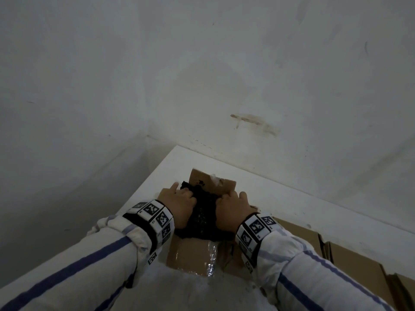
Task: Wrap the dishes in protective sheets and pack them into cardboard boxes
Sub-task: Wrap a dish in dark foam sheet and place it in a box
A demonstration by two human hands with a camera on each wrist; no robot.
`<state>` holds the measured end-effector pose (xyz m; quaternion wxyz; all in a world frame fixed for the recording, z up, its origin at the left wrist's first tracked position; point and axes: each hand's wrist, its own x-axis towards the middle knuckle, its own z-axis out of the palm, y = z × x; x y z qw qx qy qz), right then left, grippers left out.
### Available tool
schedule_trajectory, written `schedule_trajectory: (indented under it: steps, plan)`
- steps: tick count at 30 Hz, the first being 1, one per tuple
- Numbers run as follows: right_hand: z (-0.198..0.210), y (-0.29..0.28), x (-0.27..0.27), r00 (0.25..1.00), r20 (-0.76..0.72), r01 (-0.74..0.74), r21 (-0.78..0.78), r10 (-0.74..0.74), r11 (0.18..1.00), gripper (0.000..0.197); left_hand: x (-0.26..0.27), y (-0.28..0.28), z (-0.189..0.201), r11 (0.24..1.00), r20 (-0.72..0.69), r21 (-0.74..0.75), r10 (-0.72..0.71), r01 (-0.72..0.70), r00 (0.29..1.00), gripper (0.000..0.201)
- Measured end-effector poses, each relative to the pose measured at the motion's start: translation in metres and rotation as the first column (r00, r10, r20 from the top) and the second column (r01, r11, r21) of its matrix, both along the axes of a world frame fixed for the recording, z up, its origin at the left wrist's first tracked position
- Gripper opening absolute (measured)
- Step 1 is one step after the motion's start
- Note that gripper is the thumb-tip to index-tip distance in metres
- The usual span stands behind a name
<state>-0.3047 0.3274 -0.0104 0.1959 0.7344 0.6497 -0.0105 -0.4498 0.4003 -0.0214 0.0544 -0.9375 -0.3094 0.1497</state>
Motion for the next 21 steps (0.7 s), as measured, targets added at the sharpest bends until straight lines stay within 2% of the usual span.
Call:
schedule_trajectory:
  steps: [6,8,11,13,15,18,21]
  plan:
    - [-0.002,0.004,0.000,0.997,0.071,0.018,-0.203,-0.004,0.979,0.039,0.007,-0.003,0.004,0.991,-0.048,0.090,-0.099,0.103,0.994,0.037]
    - [0.001,0.003,0.002,0.999,0.045,0.026,-0.228,-0.017,0.973,0.043,0.008,-0.005,0.006,0.988,-0.063,0.087,-0.123,0.128,0.990,0.036]
    - [0.008,0.001,0.009,0.991,-0.072,0.091,-0.276,-0.115,0.957,0.056,0.008,-0.006,0.005,0.986,-0.051,0.100,-0.128,0.133,0.990,0.033]
    - [0.009,0.000,0.012,0.996,-0.065,0.039,-0.296,-0.061,0.954,0.055,0.008,-0.007,0.003,0.984,-0.051,0.105,-0.141,0.145,0.989,0.034]
    - [0.007,-0.003,0.010,1.000,-0.022,-0.021,-0.257,0.016,0.966,0.051,0.010,-0.009,0.001,0.989,-0.043,0.081,-0.121,0.124,0.992,0.034]
    - [0.000,-0.012,0.000,0.992,0.053,-0.113,-0.082,0.117,0.990,0.043,0.010,-0.006,0.001,0.997,-0.006,-0.006,-0.078,0.078,0.997,0.033]
    - [-0.005,-0.019,-0.003,0.994,0.053,-0.091,-0.049,0.094,0.995,0.041,0.005,-0.001,0.004,0.995,0.069,-0.084,-0.054,0.059,0.996,0.035]
